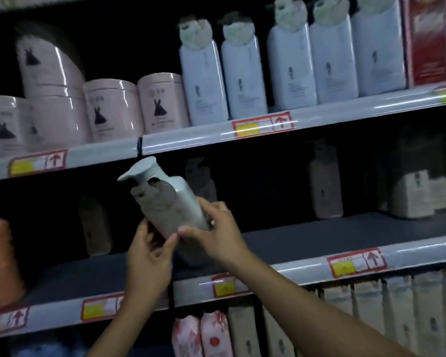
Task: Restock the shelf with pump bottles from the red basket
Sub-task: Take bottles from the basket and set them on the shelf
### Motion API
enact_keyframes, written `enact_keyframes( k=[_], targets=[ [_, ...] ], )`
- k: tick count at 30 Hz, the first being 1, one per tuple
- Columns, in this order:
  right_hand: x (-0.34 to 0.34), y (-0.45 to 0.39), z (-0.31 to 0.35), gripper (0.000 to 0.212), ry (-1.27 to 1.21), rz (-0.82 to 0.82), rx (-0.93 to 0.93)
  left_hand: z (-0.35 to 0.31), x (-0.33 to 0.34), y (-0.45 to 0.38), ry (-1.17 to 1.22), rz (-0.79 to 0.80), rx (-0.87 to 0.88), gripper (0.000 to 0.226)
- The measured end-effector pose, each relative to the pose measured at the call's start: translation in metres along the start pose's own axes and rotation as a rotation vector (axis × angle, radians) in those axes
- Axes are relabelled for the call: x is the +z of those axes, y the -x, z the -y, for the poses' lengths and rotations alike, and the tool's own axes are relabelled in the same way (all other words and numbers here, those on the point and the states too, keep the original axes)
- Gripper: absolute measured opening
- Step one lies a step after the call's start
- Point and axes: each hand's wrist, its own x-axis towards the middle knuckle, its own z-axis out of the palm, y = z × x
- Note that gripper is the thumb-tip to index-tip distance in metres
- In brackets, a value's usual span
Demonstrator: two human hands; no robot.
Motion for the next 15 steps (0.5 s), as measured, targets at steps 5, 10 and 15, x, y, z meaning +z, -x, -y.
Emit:
enact_keyframes(
  k=[5, 10, 15],
  targets=[
    [0.009, -0.011, -0.027, 0.053, -0.044, -0.088, 0.187, 0.01, 0.02, -0.016, -0.091, 0.05, -0.074, 0.047],
    [-0.004, -0.007, -0.045, 0.05, -0.003, -0.078, 0.137, -0.003, 0.025, -0.011, -0.171, 0.137, -0.116, 0.062],
    [-0.001, 0.002, -0.051, 0.051, 0.127, -0.147, 0.168, -0.004, 0.029, 0.007, -0.177, 0.08, -0.189, 0.05]
  ],
)
